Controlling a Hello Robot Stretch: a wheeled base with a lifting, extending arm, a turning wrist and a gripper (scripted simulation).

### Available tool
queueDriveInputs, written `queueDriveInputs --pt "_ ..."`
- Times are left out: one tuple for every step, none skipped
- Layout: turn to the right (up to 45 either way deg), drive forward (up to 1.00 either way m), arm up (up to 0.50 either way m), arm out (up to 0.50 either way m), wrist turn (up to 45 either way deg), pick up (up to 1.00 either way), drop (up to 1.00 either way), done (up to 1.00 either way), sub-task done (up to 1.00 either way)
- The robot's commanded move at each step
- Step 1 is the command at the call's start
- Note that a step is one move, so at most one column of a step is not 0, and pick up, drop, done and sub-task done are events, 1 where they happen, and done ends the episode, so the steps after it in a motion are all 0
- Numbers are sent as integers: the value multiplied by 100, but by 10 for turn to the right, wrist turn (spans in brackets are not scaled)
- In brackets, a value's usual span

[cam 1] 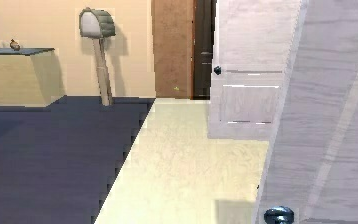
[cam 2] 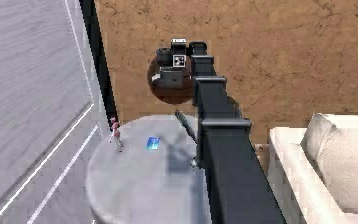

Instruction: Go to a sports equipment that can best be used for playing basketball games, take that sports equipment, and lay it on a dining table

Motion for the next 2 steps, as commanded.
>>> queueDriveInputs --pt "0 0 0 0 0 0 100 0 0" --pt "0 0 0 -10 0 0 0 0 0"
